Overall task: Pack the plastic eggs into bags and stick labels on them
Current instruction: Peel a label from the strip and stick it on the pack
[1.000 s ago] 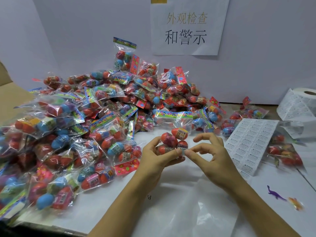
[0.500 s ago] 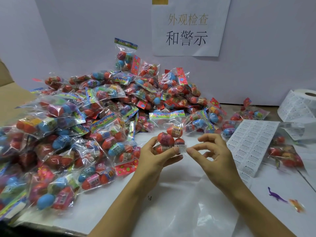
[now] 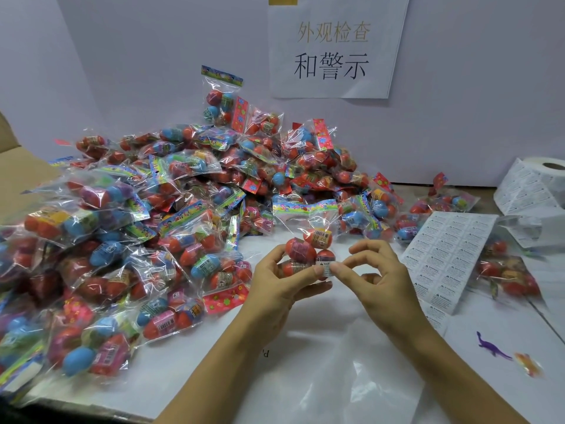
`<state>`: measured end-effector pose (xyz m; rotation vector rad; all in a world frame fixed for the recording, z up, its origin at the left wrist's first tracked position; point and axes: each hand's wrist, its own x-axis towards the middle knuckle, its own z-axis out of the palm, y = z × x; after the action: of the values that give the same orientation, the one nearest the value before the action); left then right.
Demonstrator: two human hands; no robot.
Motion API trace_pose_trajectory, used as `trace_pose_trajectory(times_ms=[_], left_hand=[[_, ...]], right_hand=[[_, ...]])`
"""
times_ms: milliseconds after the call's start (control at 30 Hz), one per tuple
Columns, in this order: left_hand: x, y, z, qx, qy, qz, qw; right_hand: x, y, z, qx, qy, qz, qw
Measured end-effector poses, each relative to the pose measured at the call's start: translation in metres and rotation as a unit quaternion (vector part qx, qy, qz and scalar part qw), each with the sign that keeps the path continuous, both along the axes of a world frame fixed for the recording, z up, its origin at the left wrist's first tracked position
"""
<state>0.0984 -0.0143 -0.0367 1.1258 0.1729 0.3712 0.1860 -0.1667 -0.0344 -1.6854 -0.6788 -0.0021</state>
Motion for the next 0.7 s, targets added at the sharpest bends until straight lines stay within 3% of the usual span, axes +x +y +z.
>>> trace_pose_trajectory(times_ms=[233, 700], left_hand=[[0.0006, -0.0008, 0.0008, -0.015, 0.002, 0.005, 1.000], [-0.0004, 0.0013, 0.0015, -0.019, 0.008, -0.011, 1.000]], right_hand=[[0.0062, -0.0016, -0.0024, 0.013, 0.112, 0.038, 0.993], [0.0042, -0.0022, -0.0023, -0.019, 0.078, 0.064, 0.995]])
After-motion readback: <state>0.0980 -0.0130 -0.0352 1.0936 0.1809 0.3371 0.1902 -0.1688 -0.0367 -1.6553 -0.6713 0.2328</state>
